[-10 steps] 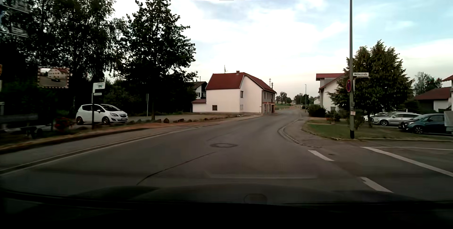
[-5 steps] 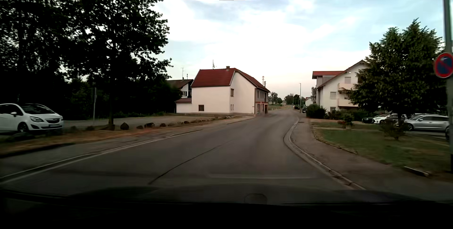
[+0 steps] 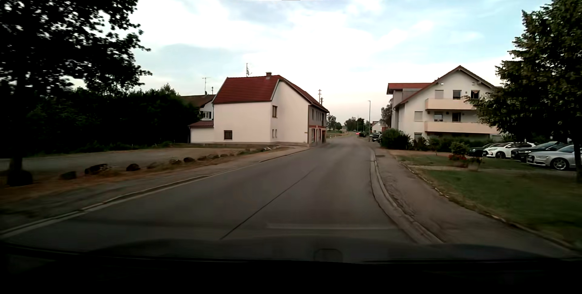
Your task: Follow the waypoints while adhering to traffic rules and regulations
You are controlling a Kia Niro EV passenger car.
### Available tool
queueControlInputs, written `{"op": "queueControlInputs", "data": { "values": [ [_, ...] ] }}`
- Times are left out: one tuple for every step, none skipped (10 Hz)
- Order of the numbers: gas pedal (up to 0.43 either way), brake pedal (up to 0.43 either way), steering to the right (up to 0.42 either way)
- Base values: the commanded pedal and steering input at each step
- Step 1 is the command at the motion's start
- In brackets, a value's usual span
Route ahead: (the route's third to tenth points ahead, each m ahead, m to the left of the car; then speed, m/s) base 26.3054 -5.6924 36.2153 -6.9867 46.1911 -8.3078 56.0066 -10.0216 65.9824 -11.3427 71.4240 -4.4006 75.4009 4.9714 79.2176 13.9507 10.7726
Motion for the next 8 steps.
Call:
{"op": "queueControlInputs", "data": {
  "values": [
    [0.020, 0.006, 0.055],
    [0.039, 0.006, 0.050],
    [0.047, 0.006, 0.054],
    [0.047, 0.006, 0.063],
    [0.047, 0.006, 0.073],
    [0.047, 0.006, 0.074],
    [0.047, 0.006, 0.073],
    [0.047, 0.006, 0.073]
  ]
}}
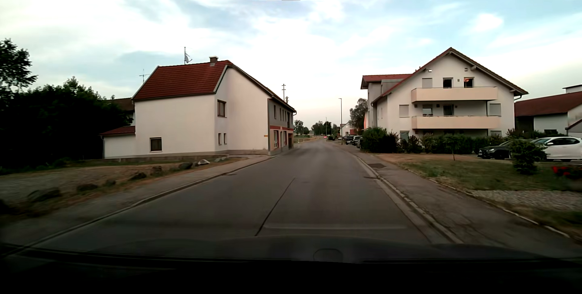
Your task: Follow the waypoints while adhering to traffic rules and regulations
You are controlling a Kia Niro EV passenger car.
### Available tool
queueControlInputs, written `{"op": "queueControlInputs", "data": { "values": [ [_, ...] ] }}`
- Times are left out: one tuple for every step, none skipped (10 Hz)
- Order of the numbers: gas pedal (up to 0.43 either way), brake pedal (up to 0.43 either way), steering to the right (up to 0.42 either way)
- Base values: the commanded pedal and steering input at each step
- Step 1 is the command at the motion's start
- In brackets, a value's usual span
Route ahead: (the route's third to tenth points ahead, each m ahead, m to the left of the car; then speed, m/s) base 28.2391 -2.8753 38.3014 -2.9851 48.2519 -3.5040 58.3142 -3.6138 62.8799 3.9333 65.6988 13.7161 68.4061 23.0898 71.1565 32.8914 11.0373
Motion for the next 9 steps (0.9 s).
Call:
{"op": "queueControlInputs", "data": {
  "values": [
    [0.059, 0.006, 0.070],
    [0.059, 0.006, 0.065],
    [0.059, 0.006, 0.056],
    [0.059, 0.006, 0.043],
    [0.059, 0.006, 0.031],
    [0.059, 0.006, 0.020],
    [0.059, 0.006, 0.015],
    [0.039, 0.006, 0.012],
    [0.039, 0.006, 0.011]
  ]
}}
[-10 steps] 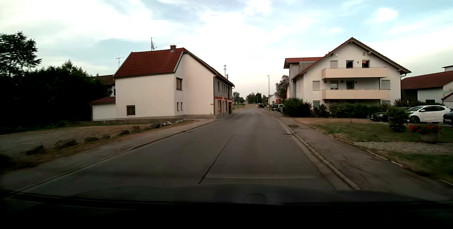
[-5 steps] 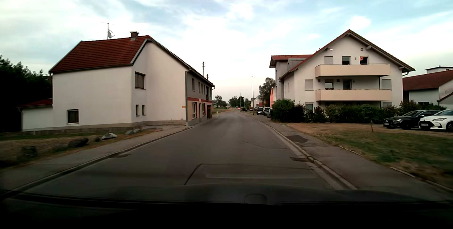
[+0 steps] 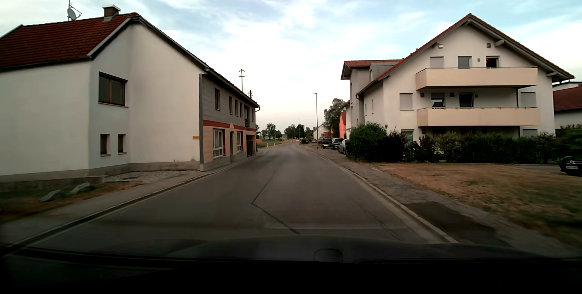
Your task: Follow the waypoints while adhering to traffic rules and regulations
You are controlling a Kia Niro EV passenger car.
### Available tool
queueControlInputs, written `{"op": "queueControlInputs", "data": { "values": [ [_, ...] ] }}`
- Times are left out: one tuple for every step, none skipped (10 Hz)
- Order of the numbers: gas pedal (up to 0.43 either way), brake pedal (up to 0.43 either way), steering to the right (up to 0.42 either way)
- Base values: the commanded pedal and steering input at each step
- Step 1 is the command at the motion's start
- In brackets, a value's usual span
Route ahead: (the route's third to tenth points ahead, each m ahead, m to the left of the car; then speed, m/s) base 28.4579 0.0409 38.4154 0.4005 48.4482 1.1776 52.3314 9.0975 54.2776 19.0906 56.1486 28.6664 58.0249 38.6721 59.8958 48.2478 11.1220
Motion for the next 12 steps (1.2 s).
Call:
{"op": "queueControlInputs", "data": {
  "values": [
    [0.020, 0.006, 0.006],
    [0.000, 0.006, 0.001],
    [0.000, 0.006, 0.001],
    [0.000, 0.006, -0.004],
    [0.000, 0.006, -0.010],
    [0.020, 0.006, -0.010],
    [0.059, 0.006, -0.012],
    [0.059, 0.006, -0.013],
    [0.059, 0.006, -0.015],
    [0.059, 0.006, -0.017],
    [0.047, 0.006, -0.018],
    [0.000, 0.006, -0.019]
  ]
}}
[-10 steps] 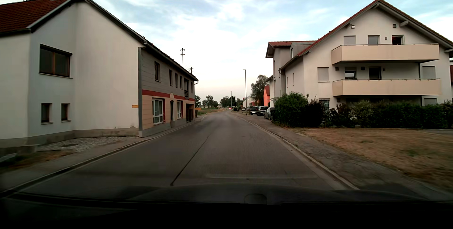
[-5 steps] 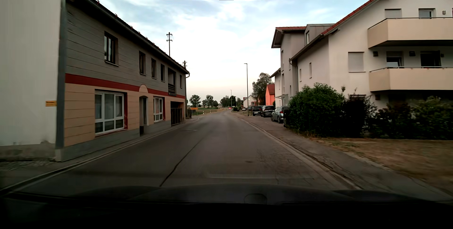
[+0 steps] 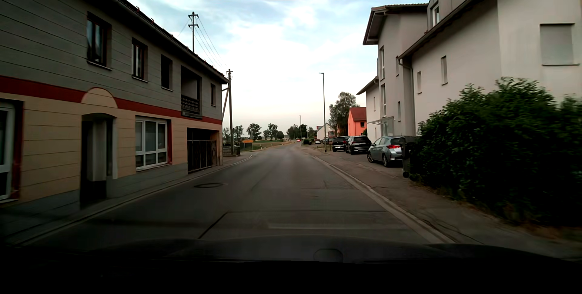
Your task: Follow the waypoints while adhering to traffic rules and regulations
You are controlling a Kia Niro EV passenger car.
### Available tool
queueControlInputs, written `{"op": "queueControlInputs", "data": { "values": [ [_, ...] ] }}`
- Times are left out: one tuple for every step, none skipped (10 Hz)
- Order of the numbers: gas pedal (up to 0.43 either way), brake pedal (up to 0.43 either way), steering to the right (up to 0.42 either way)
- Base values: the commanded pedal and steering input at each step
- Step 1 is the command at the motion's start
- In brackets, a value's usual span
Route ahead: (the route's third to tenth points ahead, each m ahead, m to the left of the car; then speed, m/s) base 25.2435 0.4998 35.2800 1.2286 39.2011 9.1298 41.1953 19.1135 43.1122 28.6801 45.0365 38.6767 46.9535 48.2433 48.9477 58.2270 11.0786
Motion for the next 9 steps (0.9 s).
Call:
{"op": "queueControlInputs", "data": {
  "values": [
    [0.000, 0.006, -0.020],
    [0.000, 0.006, -0.022],
    [0.000, 0.006, -0.022],
    [0.000, 0.012, -0.022],
    [0.000, 0.043, -0.021],
    [0.000, 0.073, -0.021],
    [0.000, 0.116, -0.021],
    [0.000, 0.146, -0.021],
    [0.000, 0.159, -0.021]
  ]
}}
